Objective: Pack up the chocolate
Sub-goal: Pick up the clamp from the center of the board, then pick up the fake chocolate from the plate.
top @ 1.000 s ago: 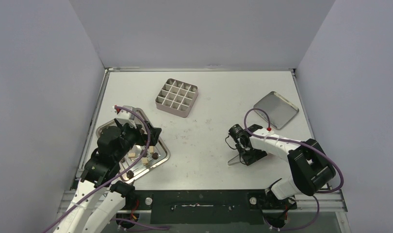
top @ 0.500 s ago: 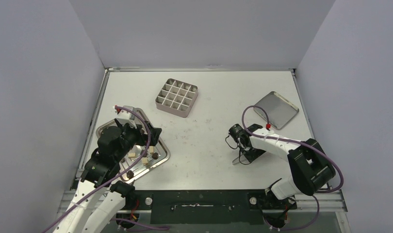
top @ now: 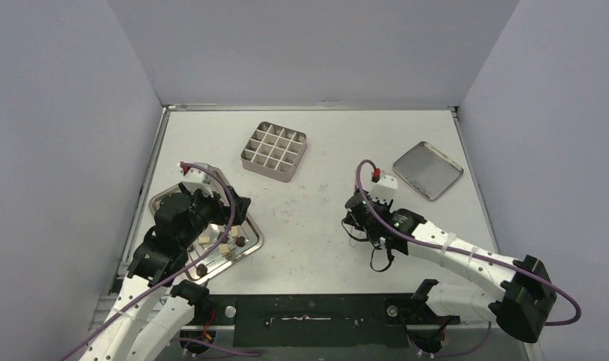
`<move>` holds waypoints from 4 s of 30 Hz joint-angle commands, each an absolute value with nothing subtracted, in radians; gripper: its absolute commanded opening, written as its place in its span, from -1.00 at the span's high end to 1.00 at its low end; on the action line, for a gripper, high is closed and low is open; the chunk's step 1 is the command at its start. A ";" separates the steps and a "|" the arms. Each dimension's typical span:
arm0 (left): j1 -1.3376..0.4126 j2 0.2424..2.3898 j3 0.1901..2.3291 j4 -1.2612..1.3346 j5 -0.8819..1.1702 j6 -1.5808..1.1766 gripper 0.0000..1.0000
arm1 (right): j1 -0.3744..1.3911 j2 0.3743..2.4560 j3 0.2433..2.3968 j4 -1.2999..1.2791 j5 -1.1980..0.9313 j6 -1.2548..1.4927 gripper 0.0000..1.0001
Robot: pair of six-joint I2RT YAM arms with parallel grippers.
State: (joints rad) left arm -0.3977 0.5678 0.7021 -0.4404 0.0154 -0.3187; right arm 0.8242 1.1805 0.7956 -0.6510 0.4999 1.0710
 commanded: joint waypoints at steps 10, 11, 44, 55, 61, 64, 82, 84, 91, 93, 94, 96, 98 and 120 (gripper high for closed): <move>-0.399 0.649 0.857 -0.353 0.112 -0.537 -0.93 | 0.979 0.942 0.722 -0.206 0.259 0.497 0.07; -0.399 0.663 0.871 -0.340 0.133 -0.551 -0.93 | 1.010 0.930 0.713 -0.177 0.261 0.477 0.08; -0.399 0.537 0.913 -0.506 -0.291 -0.340 -0.94 | 1.341 1.379 0.990 -0.047 0.256 0.102 0.08; -0.398 0.247 0.779 -0.458 -0.663 -0.304 -0.95 | 1.292 1.616 1.185 -0.231 0.164 0.140 0.17; -0.396 0.134 0.752 -0.441 -0.723 -0.300 -0.95 | 1.271 1.698 1.266 -0.322 0.088 0.160 0.18; -0.393 0.114 0.746 -0.444 -0.742 -0.298 -0.95 | 1.270 1.733 1.295 -0.340 0.072 0.163 0.18; -0.367 0.158 0.738 -0.430 -0.716 -0.274 -0.95 | 1.280 1.818 1.376 -0.476 0.091 0.160 0.16; -0.365 0.156 0.737 -0.430 -0.717 -0.275 -0.95 | 1.279 1.820 1.375 -0.477 0.088 0.158 0.16; -0.362 0.156 0.736 -0.430 -0.713 -0.270 -0.95 | 1.279 1.823 1.362 -0.460 0.084 0.155 0.35; -0.362 0.156 0.738 -0.434 -0.712 -0.270 -0.95 | 1.278 1.818 1.357 -0.448 0.087 0.155 0.40; -0.362 0.156 0.739 -0.435 -0.711 -0.270 -0.95 | 1.278 1.815 1.357 -0.446 0.090 0.155 0.42; -0.362 0.159 0.739 -0.437 -0.709 -0.274 -0.95 | 1.277 1.808 1.359 -0.443 0.098 0.160 0.44; -0.362 0.164 0.742 -0.437 -0.699 -0.278 -0.95 | 1.274 1.796 1.359 -0.436 0.094 0.164 0.45; -0.364 0.161 0.754 -0.571 -0.540 -0.400 -0.95 | 1.079 1.665 1.385 -0.364 0.056 0.206 0.52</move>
